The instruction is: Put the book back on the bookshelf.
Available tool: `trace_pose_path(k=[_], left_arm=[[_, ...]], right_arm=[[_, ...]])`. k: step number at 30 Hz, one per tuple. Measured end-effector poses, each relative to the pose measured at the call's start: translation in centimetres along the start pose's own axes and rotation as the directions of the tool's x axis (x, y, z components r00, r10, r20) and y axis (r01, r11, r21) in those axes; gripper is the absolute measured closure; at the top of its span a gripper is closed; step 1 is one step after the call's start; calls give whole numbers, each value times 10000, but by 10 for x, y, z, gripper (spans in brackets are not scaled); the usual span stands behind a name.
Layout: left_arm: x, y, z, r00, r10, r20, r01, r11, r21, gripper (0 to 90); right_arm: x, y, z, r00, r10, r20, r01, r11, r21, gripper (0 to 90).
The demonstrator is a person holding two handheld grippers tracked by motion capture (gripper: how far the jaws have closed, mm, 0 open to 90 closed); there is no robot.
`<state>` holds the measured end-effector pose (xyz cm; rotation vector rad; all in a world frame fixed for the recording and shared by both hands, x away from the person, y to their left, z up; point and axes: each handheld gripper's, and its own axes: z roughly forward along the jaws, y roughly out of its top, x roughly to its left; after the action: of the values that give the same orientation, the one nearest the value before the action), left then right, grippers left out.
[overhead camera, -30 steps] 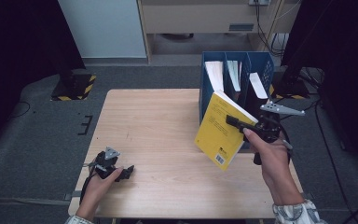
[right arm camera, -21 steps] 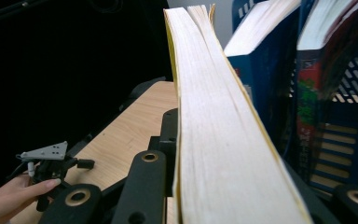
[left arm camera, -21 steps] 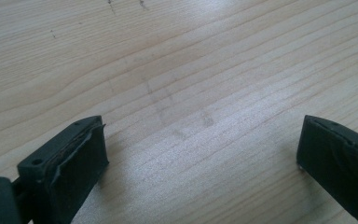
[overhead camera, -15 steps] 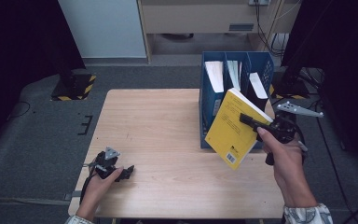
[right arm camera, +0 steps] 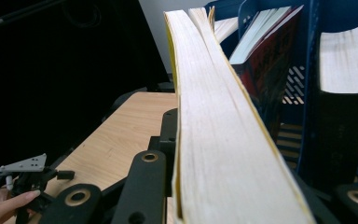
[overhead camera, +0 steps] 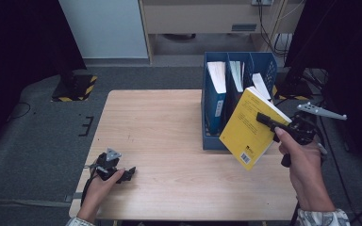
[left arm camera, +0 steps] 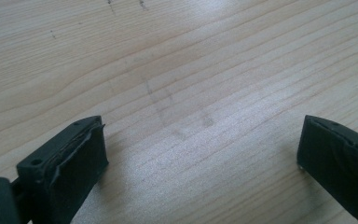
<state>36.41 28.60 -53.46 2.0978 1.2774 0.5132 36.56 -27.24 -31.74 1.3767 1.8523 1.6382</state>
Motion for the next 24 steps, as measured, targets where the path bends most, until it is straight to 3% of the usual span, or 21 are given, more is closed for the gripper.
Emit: trace_pose_path(k=[13, 24], left_arm=[[0, 0, 0, 10000, 24, 14, -24, 10000, 3, 2], [0, 0, 0, 10000, -14, -5, 14, 10000, -27, 0]], right_arm=[[-14, 10, -4, 9990, 89, 434, -83, 9999, -124, 749], [-27, 20, -5, 9949, 118, 1006, -129, 9999, 97, 749]])
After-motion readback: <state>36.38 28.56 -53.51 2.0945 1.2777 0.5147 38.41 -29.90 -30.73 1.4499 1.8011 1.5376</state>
